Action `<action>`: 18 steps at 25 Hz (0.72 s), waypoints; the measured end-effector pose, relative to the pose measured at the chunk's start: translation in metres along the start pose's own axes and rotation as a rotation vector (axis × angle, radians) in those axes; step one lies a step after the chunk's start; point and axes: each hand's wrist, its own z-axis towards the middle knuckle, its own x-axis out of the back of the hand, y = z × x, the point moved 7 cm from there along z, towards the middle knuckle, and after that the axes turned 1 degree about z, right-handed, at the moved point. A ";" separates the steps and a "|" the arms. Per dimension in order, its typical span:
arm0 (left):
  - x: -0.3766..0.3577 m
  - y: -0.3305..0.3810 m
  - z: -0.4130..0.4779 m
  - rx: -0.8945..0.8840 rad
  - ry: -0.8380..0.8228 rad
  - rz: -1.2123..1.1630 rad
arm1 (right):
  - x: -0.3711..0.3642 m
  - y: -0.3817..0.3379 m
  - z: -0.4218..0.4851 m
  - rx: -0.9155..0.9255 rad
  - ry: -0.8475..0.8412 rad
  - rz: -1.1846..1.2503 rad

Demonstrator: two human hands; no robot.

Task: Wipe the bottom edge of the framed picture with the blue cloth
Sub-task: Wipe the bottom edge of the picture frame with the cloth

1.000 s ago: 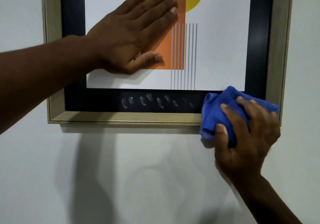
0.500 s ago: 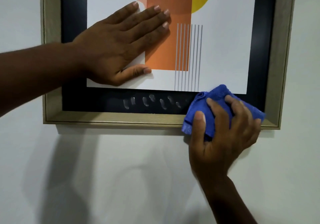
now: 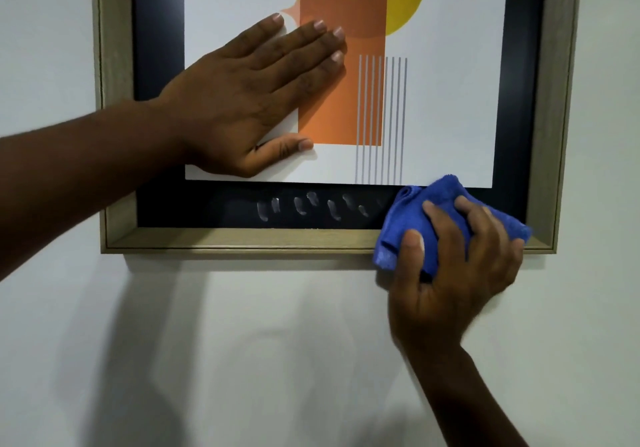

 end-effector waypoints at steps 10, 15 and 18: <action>-0.003 -0.003 0.000 -0.013 0.020 -0.006 | -0.014 -0.029 -0.009 0.020 -0.020 -0.013; -0.004 -0.001 0.000 -0.008 0.020 -0.006 | -0.009 -0.019 -0.011 -0.008 -0.011 -0.039; -0.001 -0.002 0.000 -0.005 0.004 -0.023 | -0.016 -0.042 -0.016 -0.020 -0.022 -0.064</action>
